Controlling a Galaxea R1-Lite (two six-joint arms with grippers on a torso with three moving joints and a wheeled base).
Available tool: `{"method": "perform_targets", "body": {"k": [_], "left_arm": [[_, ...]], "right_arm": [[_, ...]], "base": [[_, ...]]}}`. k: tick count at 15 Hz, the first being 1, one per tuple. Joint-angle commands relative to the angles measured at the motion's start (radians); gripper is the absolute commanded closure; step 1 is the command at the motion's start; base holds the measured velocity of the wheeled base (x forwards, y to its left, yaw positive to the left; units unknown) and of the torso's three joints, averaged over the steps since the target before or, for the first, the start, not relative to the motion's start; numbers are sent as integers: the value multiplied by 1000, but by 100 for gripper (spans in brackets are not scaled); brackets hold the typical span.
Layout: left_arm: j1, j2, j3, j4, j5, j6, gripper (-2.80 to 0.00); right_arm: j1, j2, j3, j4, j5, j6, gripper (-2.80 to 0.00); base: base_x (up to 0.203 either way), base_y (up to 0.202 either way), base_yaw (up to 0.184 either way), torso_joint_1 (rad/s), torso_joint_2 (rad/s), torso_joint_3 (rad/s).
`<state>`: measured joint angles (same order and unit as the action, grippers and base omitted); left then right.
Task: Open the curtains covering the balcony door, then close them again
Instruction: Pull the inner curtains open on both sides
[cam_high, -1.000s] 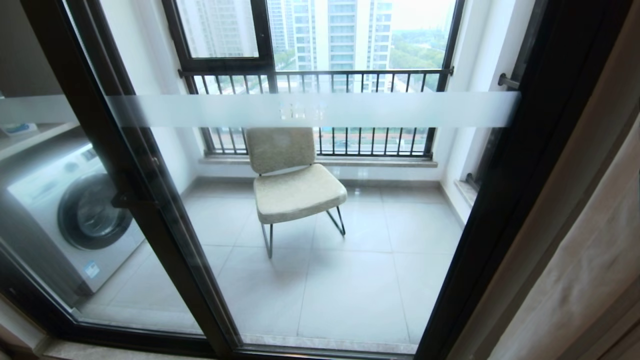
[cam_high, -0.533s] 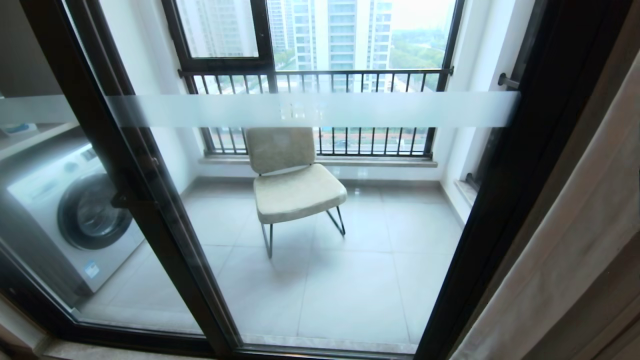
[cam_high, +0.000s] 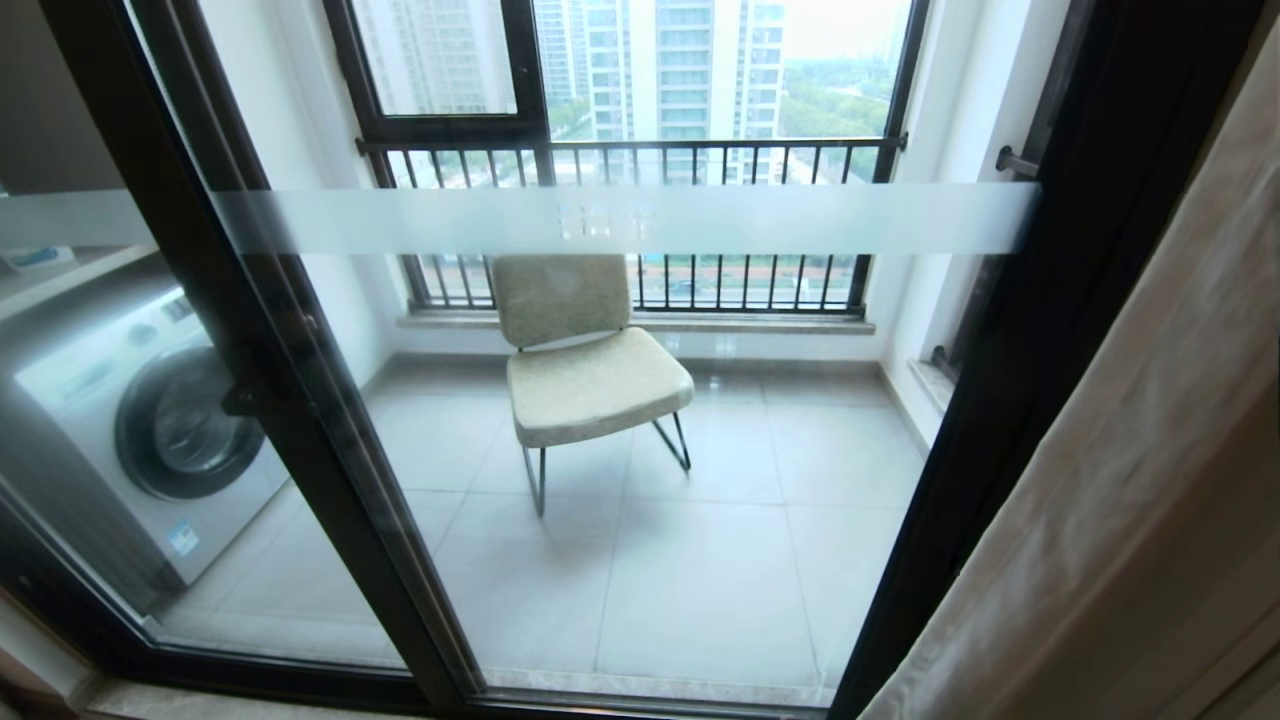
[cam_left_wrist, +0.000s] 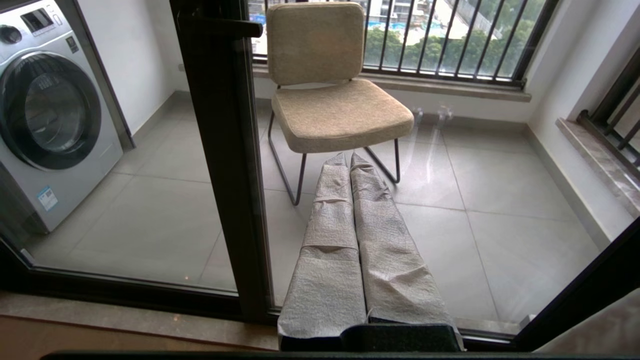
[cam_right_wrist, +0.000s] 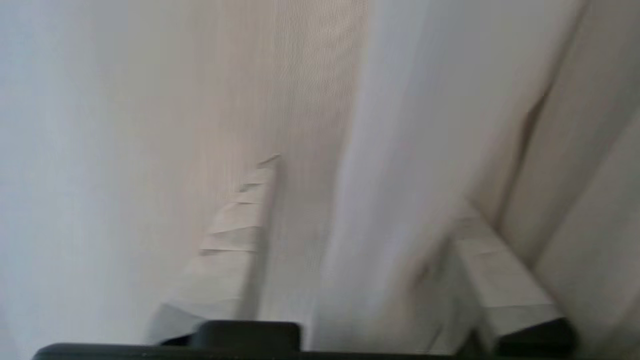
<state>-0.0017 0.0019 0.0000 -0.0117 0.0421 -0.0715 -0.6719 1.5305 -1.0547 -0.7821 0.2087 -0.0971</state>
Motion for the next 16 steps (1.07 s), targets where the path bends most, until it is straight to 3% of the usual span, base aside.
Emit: {"method": "perform_targets", "body": {"k": [1, 6, 16], "left_arm": [[0, 0, 0, -1, 1, -1, 0], [0, 0, 0, -1, 1, -1, 0], [0, 0, 0, -1, 1, -1, 0]], "right_arm": [[0, -36, 36, -5, 1, -2, -280], [0, -144, 191, -41, 0, -2, -280], [1, -525, 698, -138, 1, -17, -280]], "base": [[0, 0, 0, 0, 0, 0], [0, 0, 0, 0, 0, 0], [0, 0, 0, 0, 0, 0]]}}
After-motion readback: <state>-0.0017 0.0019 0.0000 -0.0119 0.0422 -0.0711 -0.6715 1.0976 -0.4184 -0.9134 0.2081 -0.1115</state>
